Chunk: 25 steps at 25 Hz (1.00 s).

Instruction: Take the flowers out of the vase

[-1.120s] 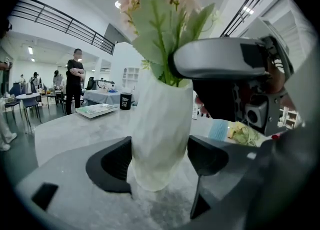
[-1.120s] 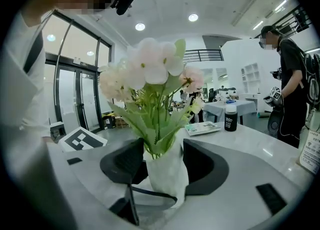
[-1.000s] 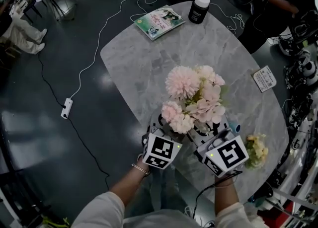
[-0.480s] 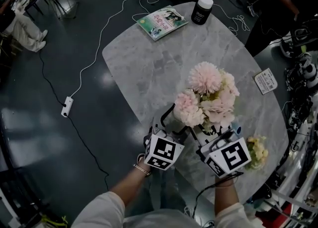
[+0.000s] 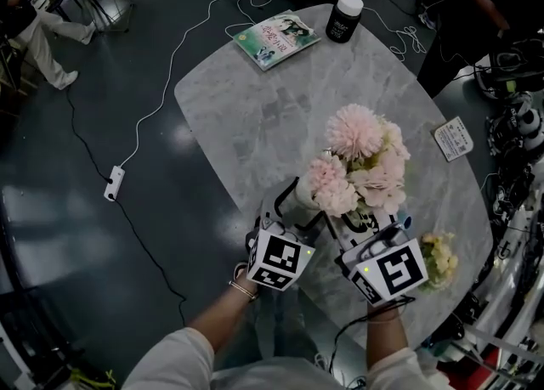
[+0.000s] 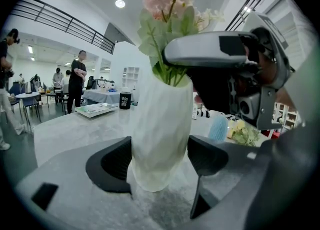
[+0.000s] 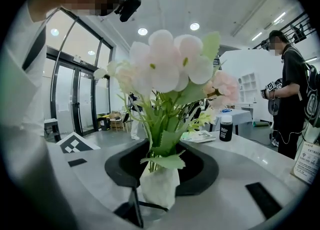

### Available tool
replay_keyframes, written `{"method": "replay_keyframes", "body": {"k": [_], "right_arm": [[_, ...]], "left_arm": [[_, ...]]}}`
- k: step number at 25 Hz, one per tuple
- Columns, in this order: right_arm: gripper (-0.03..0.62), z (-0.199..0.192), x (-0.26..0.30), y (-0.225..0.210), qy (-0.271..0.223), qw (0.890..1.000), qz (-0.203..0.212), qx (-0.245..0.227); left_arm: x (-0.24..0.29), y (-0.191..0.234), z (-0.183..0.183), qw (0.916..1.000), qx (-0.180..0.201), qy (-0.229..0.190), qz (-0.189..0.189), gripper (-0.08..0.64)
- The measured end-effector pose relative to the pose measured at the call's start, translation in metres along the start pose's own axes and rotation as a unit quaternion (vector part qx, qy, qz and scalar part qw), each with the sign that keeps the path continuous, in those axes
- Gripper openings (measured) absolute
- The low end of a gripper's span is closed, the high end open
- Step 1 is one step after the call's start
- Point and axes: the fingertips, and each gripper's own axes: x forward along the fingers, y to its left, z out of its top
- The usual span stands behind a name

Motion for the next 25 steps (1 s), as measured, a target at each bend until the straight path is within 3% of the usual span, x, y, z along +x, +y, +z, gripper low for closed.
{"method": "replay_keyframes", "body": {"k": [13,25], "right_arm": [[0.126,0.015,-0.002,0.007,-0.025,1.000,0.004,-0.003],[0.081,0.027,-0.008,0.007,-0.038,0.999,0.015,0.025]], "left_arm": [[0.000,-0.001,-0.002,1.0000,0.000,0.002,0.000,0.357],[-0.001,0.001,-0.002,1.0000,-0.004,-0.004,-0.001,0.357]]}}
